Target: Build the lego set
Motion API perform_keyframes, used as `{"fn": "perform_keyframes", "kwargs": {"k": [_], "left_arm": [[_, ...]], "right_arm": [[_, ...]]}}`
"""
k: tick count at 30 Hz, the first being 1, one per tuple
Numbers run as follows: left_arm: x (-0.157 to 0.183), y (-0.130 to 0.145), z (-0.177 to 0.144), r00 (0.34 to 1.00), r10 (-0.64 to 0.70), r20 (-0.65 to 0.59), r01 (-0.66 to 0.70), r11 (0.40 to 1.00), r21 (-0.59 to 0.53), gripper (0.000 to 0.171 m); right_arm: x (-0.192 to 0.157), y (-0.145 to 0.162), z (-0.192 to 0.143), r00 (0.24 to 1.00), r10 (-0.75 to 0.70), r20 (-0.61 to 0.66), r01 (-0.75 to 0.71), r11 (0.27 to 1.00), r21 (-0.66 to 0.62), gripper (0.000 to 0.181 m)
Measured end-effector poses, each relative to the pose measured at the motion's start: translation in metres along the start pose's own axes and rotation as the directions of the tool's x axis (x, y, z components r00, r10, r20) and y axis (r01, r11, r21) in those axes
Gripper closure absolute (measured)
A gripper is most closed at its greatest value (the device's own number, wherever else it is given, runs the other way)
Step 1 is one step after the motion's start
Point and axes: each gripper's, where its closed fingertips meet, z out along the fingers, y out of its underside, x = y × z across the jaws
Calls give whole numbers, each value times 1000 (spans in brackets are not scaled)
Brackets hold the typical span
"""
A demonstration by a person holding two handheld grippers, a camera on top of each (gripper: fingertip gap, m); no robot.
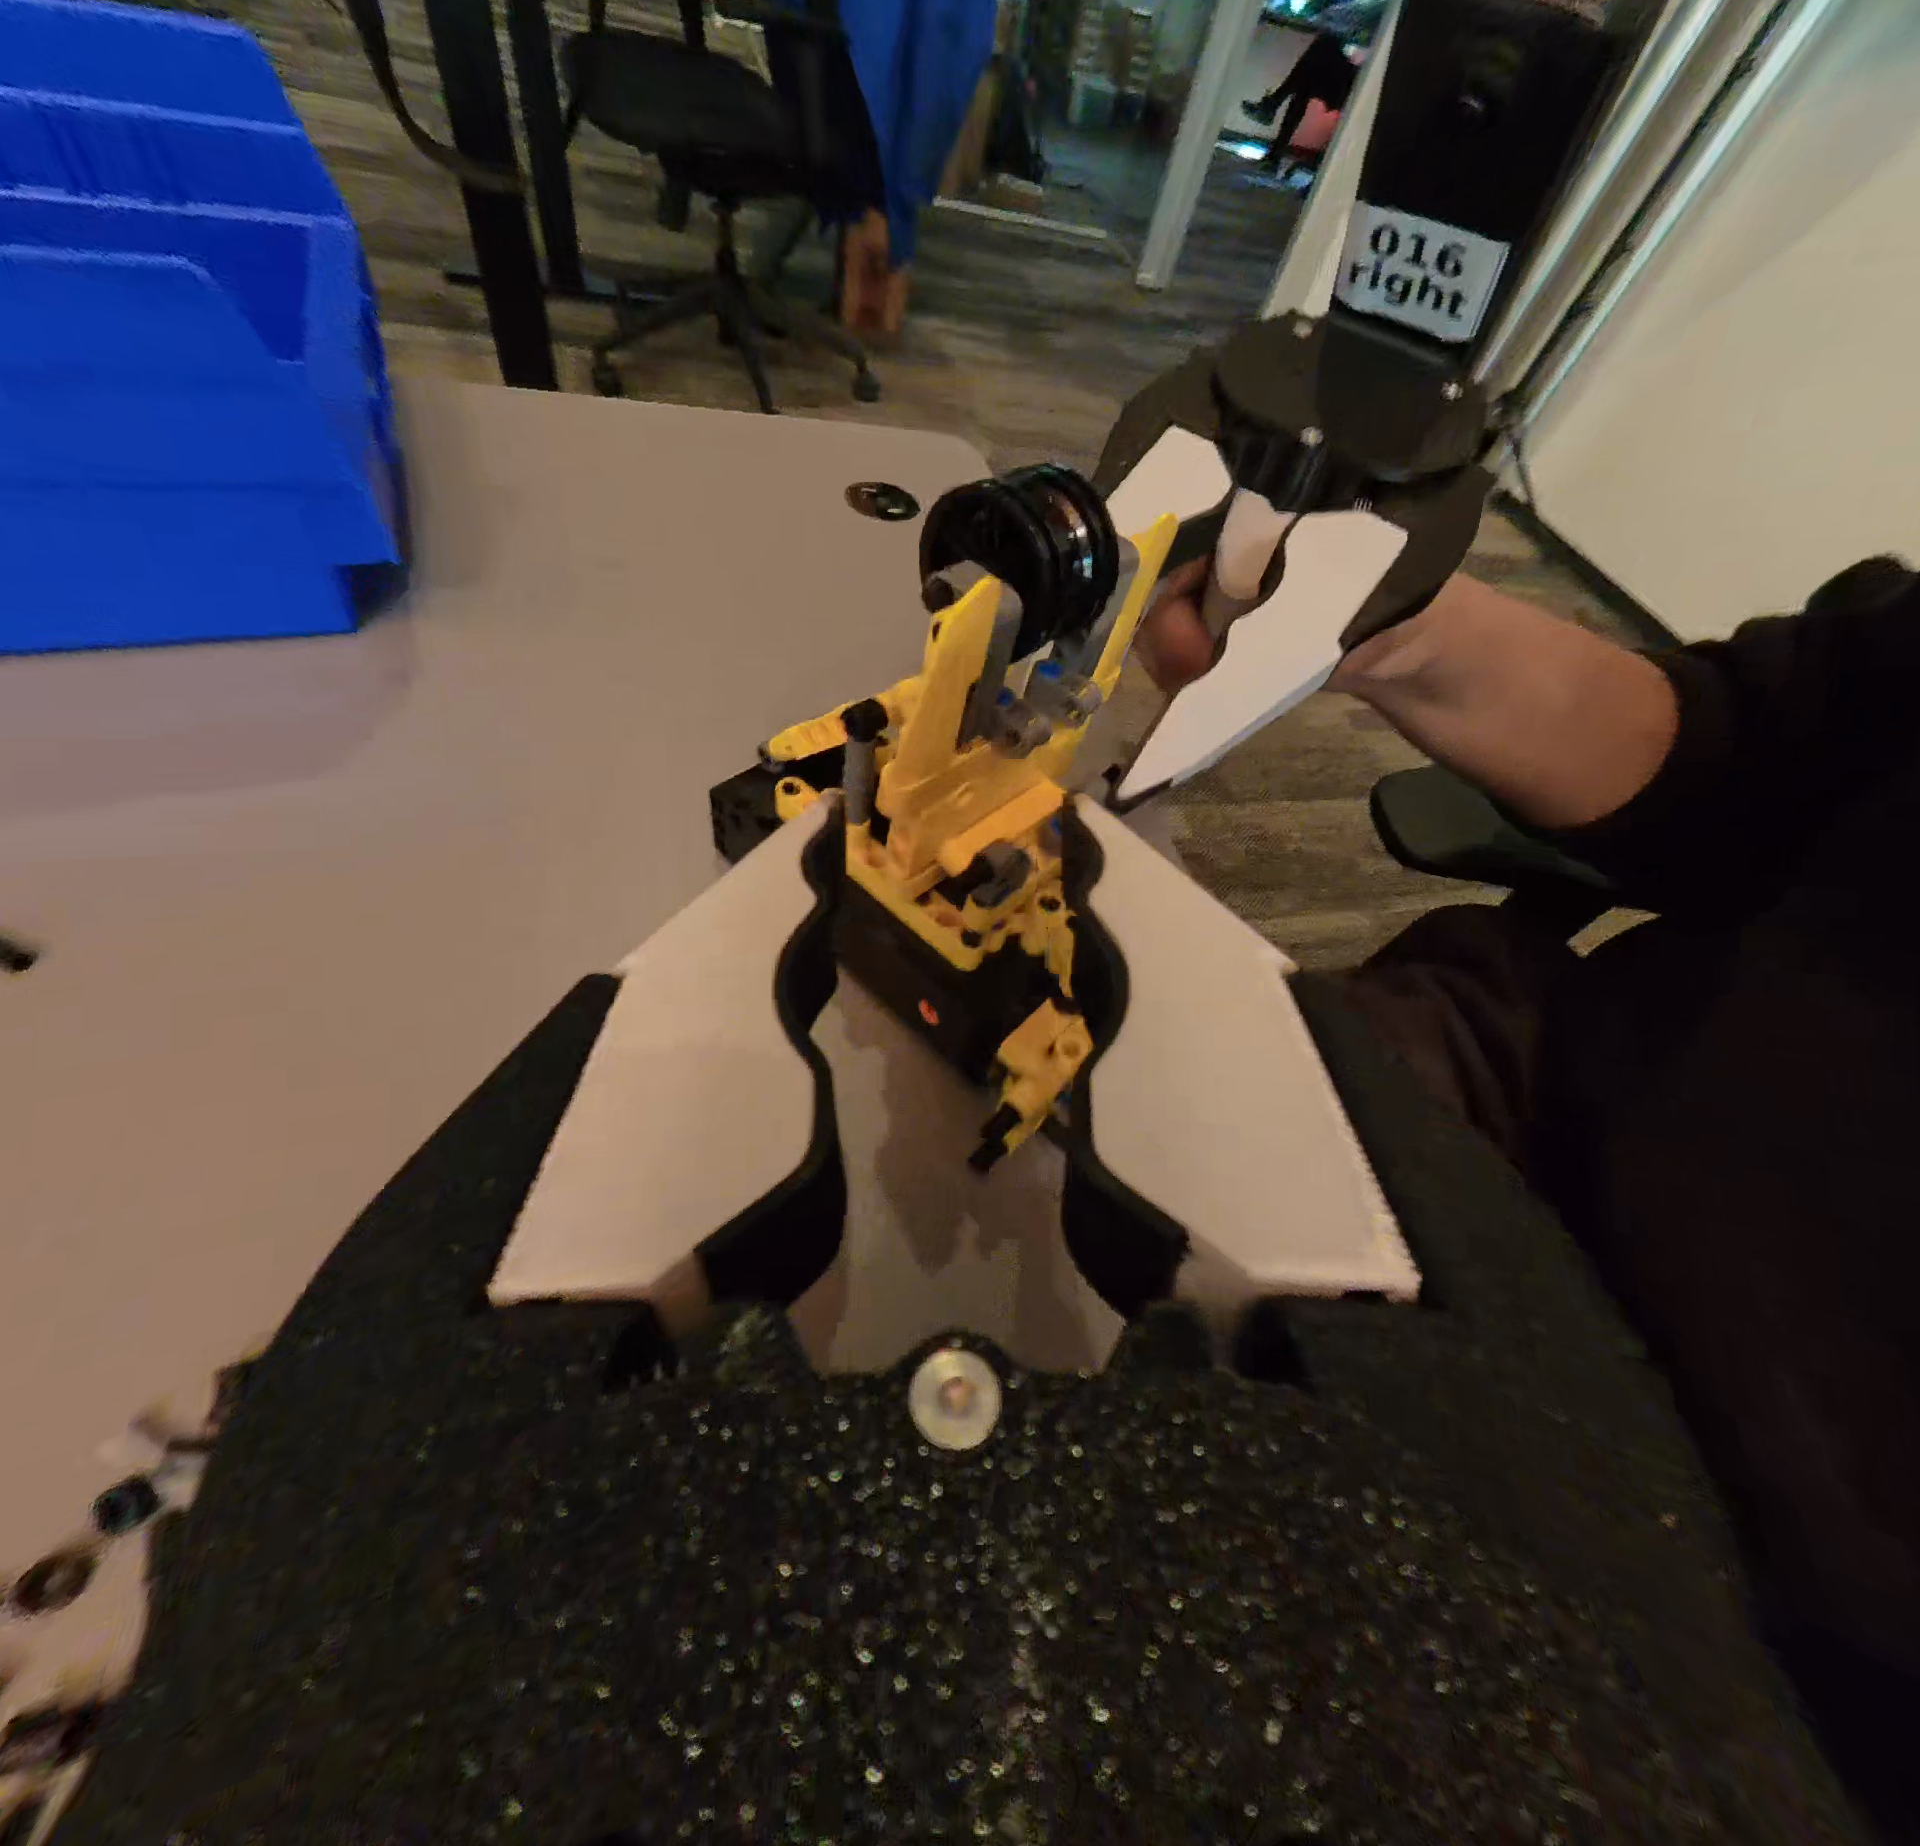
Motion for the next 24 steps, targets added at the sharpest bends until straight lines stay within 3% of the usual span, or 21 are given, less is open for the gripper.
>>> {"fn": "perform_keyframes", "kwargs": {"k": [3,6,14,17,24], "left_arm": [[-6,4,13,999,-40,-8,39,999,-20,127],[-2,7,21,993,-80,-88,77,997,-32,148],[1,10,17,989,-77,-127,72,996,-44,156],[2,10,18,991,-61,-121,56,997,-43,156],[3,10,18,989,-67,-131,62,997,-42,156]], "right_arm": [[-1,-1,1,1000,-4,-9,4,1000,17,161],[0,-1,1,1000,-6,-18,6,1000,22,161],[6,-5,-5,998,56,-15,-53,990,131,154],[9,-7,-11,997,57,-50,-46,980,194,169],[9,-3,-1,989,150,-8,-146,972,186,173]]}}
